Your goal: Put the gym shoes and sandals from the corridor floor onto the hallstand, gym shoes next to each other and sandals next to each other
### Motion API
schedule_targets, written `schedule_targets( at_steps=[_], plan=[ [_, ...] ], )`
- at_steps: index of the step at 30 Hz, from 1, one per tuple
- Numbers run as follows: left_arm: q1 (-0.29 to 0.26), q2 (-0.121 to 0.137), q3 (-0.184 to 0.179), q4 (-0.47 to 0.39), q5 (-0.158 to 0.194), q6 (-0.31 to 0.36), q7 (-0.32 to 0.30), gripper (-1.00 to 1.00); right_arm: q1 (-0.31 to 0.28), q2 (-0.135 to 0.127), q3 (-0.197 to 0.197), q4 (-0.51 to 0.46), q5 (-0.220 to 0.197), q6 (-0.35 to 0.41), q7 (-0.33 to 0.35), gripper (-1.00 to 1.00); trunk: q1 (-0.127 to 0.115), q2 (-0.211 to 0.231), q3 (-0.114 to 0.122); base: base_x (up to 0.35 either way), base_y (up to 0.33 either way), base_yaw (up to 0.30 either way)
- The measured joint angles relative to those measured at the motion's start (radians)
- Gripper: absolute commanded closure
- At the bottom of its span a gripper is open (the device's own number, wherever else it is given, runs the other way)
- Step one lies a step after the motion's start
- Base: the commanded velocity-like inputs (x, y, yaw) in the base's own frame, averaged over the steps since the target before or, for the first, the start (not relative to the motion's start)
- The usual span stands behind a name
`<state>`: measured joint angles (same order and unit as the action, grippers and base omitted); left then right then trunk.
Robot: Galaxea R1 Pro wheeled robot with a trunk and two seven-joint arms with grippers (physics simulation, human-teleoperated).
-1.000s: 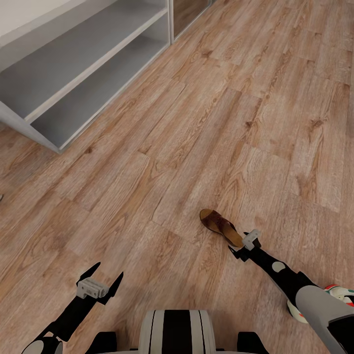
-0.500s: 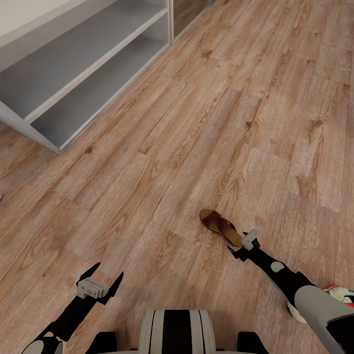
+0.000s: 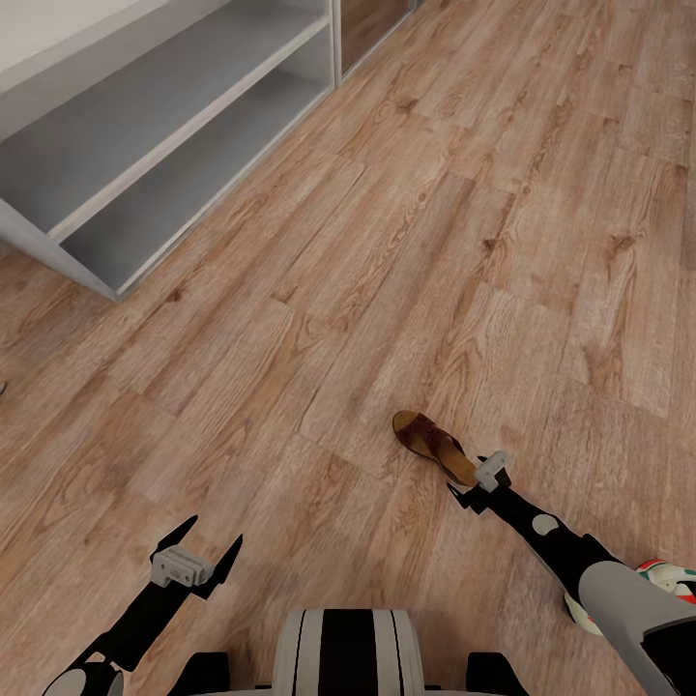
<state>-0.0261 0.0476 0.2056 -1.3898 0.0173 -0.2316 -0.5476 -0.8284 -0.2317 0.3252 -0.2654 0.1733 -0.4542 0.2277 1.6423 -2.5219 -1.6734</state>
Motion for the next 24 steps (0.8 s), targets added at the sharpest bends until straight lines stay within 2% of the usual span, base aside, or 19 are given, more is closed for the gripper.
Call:
schedule_targets(
  at_steps=[1,24],
  plan=[
    [0.000,0.000,0.000,0.000,0.000,0.000,0.000,-1.00,0.000,0.000,0.000,0.000,0.000,0.000,0.000,1.00,0.000,0.000,0.000,0.000,0.000,0.000],
    [0.000,0.000,0.000,0.000,0.000,0.000,0.000,-1.00,-0.001,0.000,-0.009,-0.001,-0.004,0.000,-0.017,1.00,0.000,0.000,0.000,0.000,0.000,0.000]
  ],
)
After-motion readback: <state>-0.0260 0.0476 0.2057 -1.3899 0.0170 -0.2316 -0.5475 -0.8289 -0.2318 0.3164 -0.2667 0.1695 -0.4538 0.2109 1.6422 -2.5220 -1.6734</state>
